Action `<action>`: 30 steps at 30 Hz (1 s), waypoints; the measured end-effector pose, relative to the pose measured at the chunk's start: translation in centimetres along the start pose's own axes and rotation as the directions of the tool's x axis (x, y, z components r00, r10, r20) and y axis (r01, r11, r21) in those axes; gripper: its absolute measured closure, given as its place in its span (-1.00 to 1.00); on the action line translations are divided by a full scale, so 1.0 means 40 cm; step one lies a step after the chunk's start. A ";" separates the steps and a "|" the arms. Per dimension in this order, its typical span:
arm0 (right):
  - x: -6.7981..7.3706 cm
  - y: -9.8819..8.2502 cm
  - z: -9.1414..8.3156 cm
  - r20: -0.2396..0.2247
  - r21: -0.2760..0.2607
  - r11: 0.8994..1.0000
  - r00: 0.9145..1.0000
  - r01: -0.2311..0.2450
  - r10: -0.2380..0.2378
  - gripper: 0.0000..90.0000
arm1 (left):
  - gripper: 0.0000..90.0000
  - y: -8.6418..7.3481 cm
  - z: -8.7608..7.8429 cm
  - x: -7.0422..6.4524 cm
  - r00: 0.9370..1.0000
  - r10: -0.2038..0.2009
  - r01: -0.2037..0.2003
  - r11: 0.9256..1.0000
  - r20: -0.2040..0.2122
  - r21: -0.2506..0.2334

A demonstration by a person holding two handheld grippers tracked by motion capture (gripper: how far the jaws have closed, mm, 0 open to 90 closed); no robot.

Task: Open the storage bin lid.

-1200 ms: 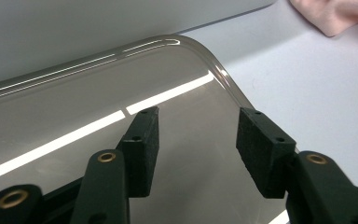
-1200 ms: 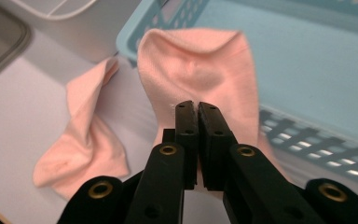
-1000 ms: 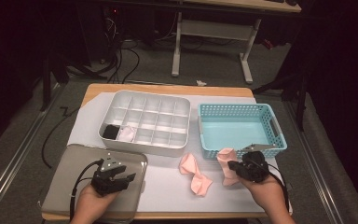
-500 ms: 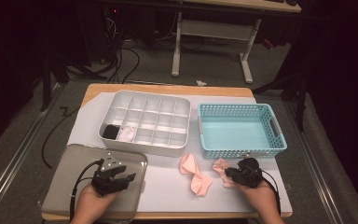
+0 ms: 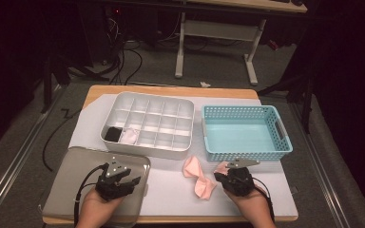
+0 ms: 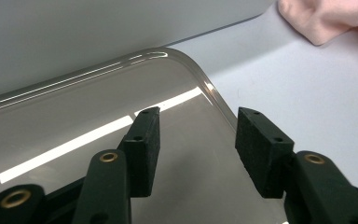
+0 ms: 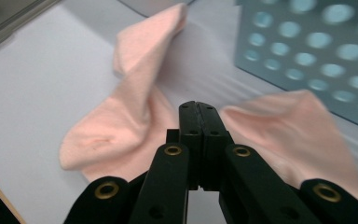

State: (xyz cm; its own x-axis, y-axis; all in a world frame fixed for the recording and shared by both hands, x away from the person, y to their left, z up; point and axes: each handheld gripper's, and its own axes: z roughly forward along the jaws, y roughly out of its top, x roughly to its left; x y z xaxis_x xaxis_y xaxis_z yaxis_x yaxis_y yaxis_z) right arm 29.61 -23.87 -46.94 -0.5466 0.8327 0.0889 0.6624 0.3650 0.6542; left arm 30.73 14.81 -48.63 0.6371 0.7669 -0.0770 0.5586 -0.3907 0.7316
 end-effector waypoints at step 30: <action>0.127 0.005 0.100 -0.112 0.011 0.991 0.985 0.137 -0.135 0.98 | 0.12 0.006 0.010 -0.012 1.000 0.004 -0.004 0.999 0.002 0.043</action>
State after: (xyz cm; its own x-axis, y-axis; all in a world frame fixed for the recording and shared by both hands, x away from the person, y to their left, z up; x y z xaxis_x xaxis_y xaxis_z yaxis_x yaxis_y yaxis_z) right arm 29.04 -17.91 -49.38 -0.6847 0.7241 0.0830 0.5870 0.4803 0.6517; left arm 30.75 14.14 -48.70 0.6406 0.7641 -0.0757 0.5781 -0.4151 0.7025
